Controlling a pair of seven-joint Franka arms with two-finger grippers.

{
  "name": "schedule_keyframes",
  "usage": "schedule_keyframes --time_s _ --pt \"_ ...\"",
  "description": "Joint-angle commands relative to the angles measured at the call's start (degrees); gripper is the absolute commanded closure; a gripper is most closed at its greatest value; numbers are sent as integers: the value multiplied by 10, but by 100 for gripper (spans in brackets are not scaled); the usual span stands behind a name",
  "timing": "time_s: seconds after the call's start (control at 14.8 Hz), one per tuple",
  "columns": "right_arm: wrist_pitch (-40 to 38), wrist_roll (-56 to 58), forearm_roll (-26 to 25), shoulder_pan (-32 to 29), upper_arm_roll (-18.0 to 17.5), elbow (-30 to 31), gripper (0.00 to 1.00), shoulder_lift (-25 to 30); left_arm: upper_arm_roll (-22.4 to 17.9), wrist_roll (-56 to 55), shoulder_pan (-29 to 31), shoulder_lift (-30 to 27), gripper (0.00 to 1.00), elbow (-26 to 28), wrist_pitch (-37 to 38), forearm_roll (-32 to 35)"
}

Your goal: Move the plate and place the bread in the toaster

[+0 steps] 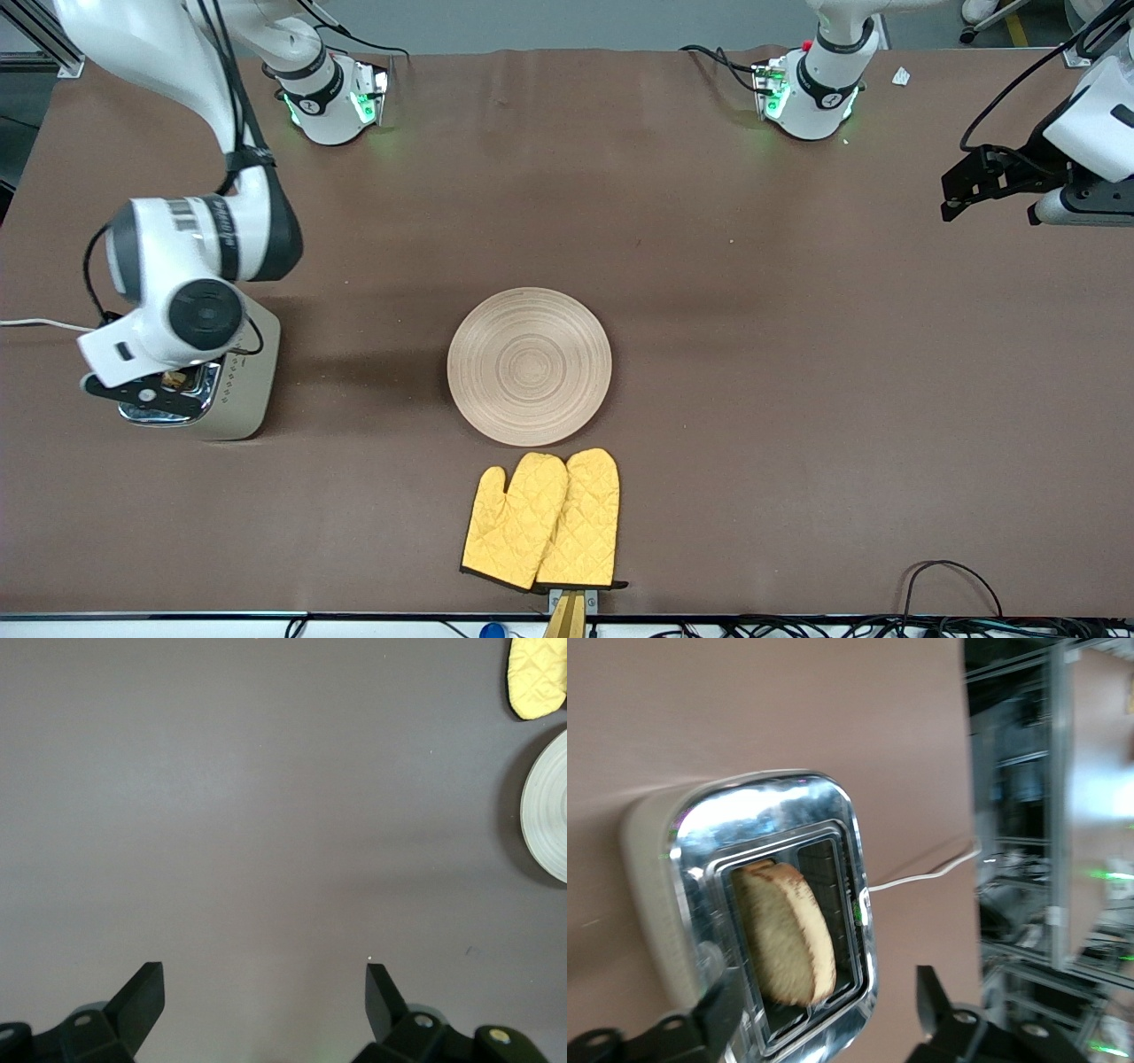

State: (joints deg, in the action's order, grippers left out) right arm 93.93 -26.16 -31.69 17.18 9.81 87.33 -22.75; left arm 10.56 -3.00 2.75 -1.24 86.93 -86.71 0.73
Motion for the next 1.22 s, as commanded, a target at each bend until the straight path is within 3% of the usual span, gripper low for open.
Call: schedule_keyframes --time_s 0.0,0.2,0.34,0.54,1.15 --pt "-85 85 114 -32 -8 -107 0 30 -4 3 1 -3 0 -4 -6 -9" --pt "-168 158 177 -48 -7 -181 0 77 -4 3 0 -3 0 -4 -6 -9" --pt "-170 219 247 -78 -5 -183 0 112 -4 4 0 -3 0 -4 -6 -9" --pt "-172 229 356 -145 -8 -182 0 122 -4 4 0 -3 0 -4 -6 -7" --pt "-167 283 349 -165 -6 -151 0 147 -4 7 1 -3 0 -4 -7 -6"
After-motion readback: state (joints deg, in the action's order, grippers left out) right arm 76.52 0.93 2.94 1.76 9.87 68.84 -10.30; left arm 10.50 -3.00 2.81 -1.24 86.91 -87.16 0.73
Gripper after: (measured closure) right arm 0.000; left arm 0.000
